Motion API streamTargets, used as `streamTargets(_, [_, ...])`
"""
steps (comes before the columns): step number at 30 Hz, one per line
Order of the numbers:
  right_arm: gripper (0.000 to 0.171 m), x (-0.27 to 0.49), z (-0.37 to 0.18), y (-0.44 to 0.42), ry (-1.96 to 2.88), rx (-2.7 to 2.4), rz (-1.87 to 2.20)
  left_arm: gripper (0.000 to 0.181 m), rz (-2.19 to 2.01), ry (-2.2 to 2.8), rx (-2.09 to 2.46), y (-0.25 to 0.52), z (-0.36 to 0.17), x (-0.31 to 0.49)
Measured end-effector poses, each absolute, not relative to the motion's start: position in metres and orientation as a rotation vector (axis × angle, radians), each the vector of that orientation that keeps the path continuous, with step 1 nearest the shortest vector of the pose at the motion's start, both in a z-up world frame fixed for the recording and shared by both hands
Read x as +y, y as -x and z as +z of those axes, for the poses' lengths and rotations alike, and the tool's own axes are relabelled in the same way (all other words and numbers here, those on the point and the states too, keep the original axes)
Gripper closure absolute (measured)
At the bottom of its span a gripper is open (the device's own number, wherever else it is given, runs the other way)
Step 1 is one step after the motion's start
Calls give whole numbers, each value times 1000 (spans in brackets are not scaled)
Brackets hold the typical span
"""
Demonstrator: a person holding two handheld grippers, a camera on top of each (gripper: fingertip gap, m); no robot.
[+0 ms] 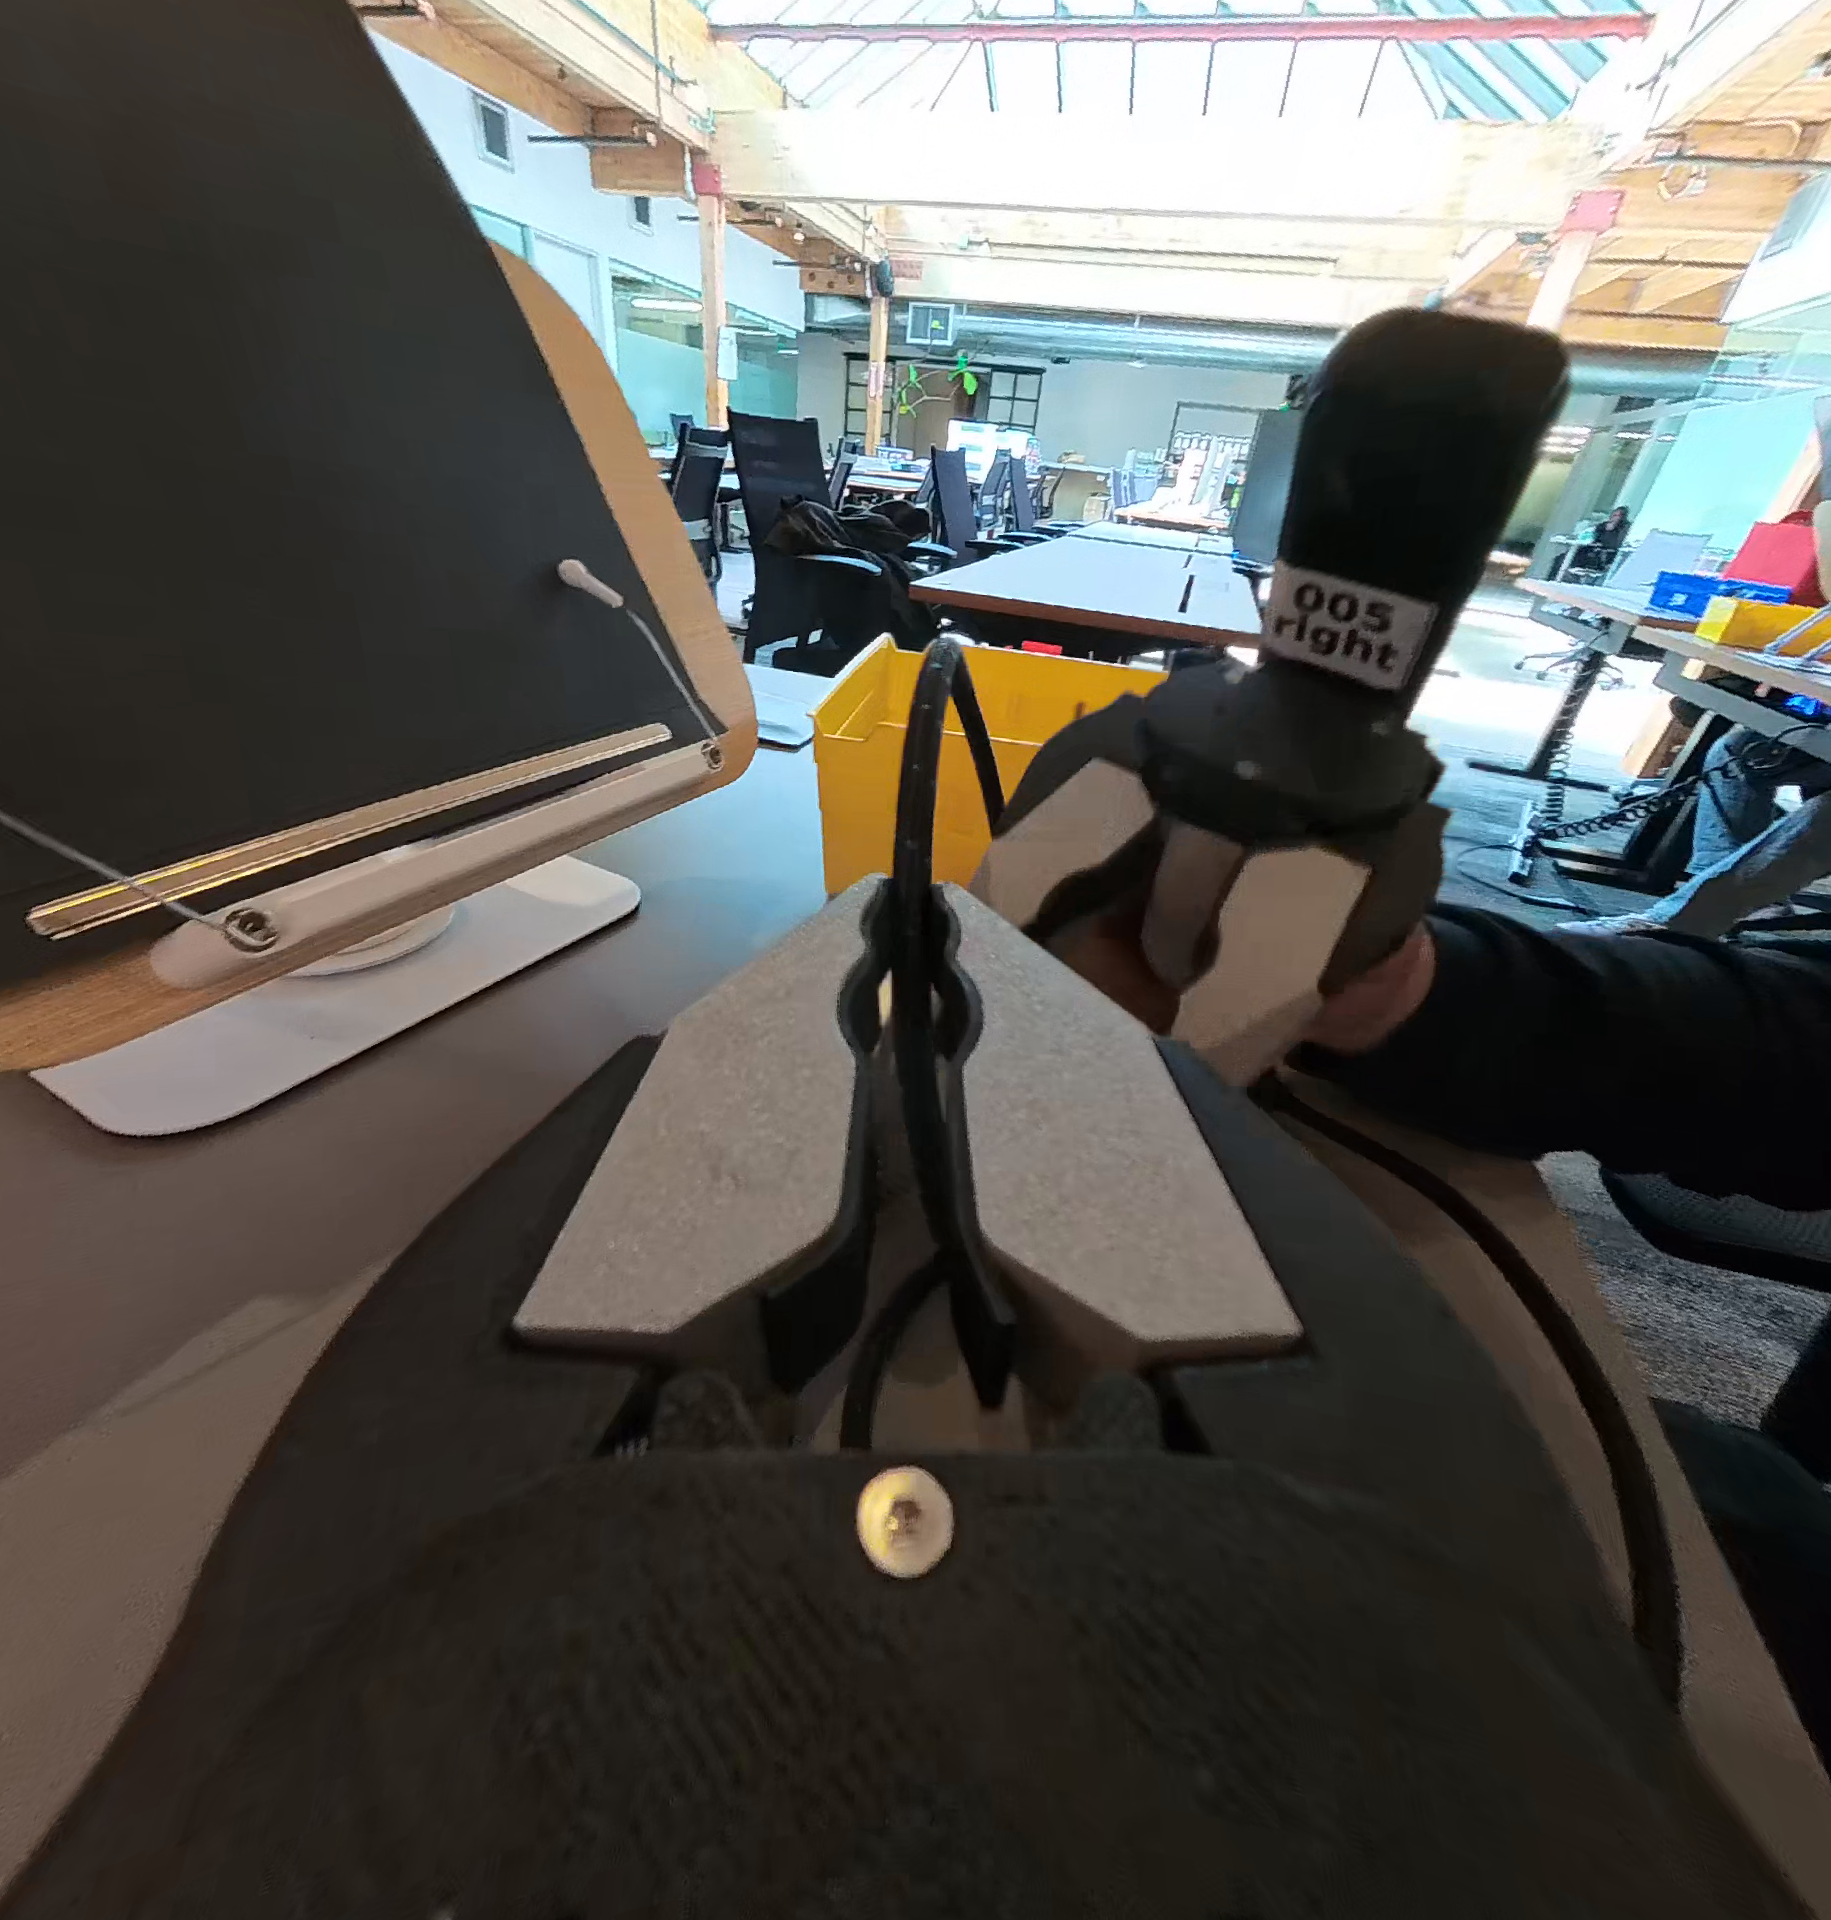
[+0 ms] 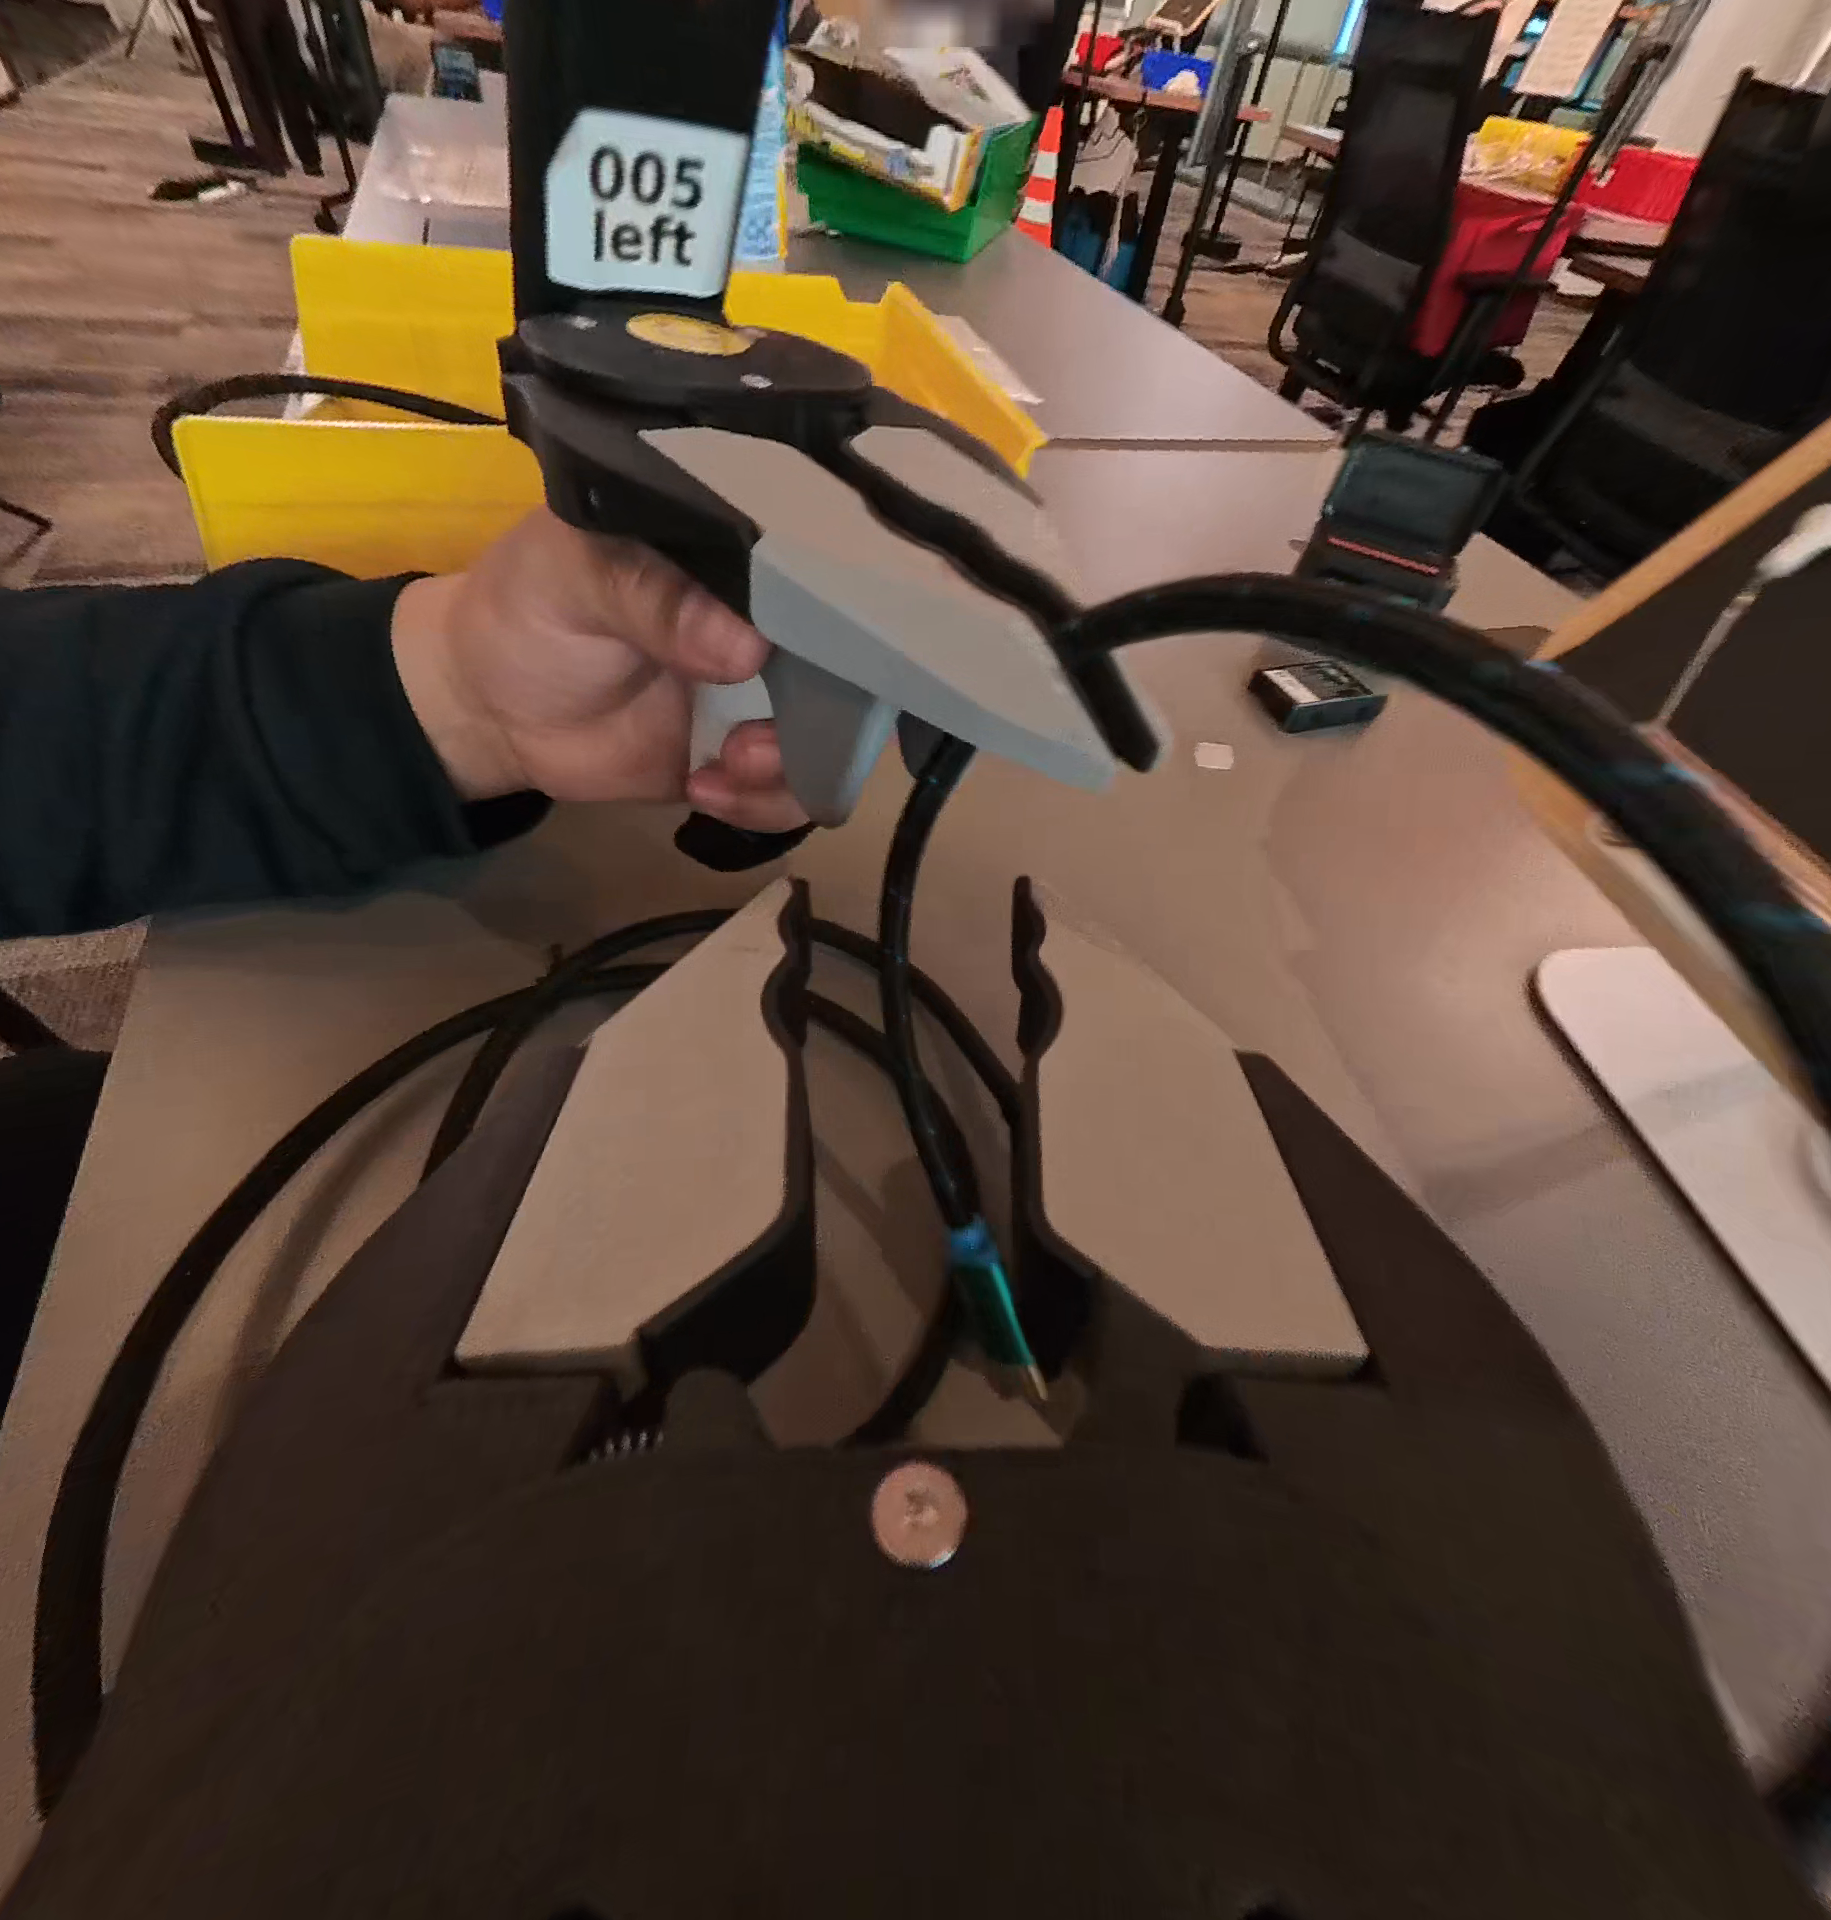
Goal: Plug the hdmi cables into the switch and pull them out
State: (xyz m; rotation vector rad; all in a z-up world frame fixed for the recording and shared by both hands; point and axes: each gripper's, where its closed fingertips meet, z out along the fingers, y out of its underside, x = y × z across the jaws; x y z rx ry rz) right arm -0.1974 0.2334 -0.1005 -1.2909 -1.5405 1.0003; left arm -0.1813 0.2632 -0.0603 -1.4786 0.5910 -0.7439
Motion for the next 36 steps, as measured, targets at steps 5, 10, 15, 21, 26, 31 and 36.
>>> streamTargets(5, [166, 224, -126, 215, 1311, -1625, 853, 178, -790, 1444, 643, 165, -55, 254])
streamTargets(10, [166, 242, -110, 199, 1293, -1573, 773, 163, -878, 1416, 575, 175, -46, 254])
streamTargets(15, [163, 297, -78, 165, 1411, -1289, 752, 162, -940, 1413, 484, 192, -47, 260])
streamTargets(21, [168, 335, -91, 145, 1587, -1171, 710, 129, -541, 1682, 606, 184, -100, 290])
streamTargets(26, [166, 333, -129, 157, 1728, -1264, 729, 125, -483, 1826, 765, 163, -136, 301])
streamTargets(31, [164, 338, -154, 155, 1839, -1307, 686, 151, -463, 1888, 899, 145, -155, 304])
streamTargets(36, [165, 333, -168, 156, 1904, -1348, 750, 162, -201, 1755, 1063, 154, -151, 295])
